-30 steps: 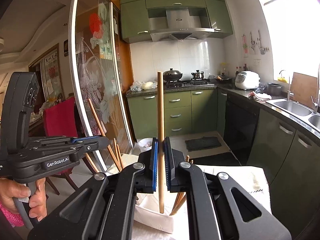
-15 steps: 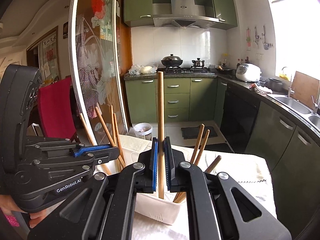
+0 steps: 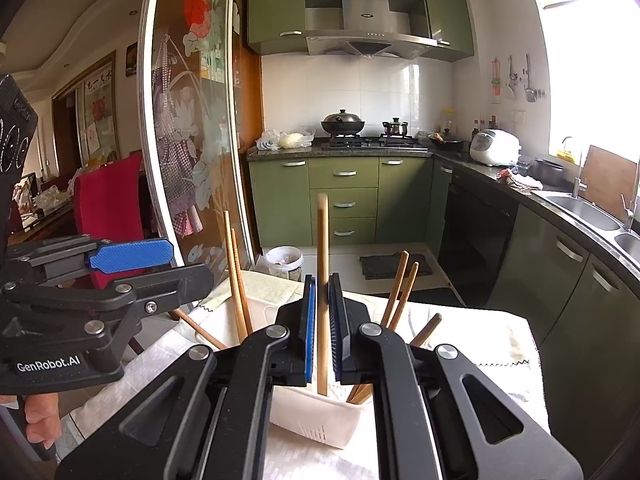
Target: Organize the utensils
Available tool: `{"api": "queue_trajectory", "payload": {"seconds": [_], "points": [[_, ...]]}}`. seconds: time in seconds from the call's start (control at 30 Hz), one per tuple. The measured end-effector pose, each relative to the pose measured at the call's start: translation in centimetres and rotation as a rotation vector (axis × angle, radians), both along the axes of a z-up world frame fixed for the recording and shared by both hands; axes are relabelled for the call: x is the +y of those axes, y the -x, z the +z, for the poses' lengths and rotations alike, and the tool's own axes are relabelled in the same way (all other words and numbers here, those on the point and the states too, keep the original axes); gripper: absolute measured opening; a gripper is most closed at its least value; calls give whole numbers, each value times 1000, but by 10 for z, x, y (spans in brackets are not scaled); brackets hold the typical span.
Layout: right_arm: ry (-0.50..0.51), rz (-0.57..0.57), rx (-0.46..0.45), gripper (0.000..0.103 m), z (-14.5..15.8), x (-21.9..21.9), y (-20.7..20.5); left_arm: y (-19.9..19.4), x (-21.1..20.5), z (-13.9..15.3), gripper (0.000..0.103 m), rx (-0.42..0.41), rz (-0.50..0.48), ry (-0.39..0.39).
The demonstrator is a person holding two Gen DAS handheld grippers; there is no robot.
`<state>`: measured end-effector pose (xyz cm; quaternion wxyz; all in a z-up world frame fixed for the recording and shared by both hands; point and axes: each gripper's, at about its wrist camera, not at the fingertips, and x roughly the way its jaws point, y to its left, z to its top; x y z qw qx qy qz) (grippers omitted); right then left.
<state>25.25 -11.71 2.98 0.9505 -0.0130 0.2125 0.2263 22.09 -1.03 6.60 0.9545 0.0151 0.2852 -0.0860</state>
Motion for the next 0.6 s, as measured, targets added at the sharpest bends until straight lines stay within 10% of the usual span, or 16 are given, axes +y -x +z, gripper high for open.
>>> {"api": "queue_trajectory", "payload": {"seconds": [0.23, 0.6], "points": [[-1, 0, -14, 9, 5, -5, 11, 19, 4, -2, 57, -22, 15, 24], [-15, -23, -13, 59, -10, -33, 77, 90, 7, -20, 78, -77, 61, 28]]}}
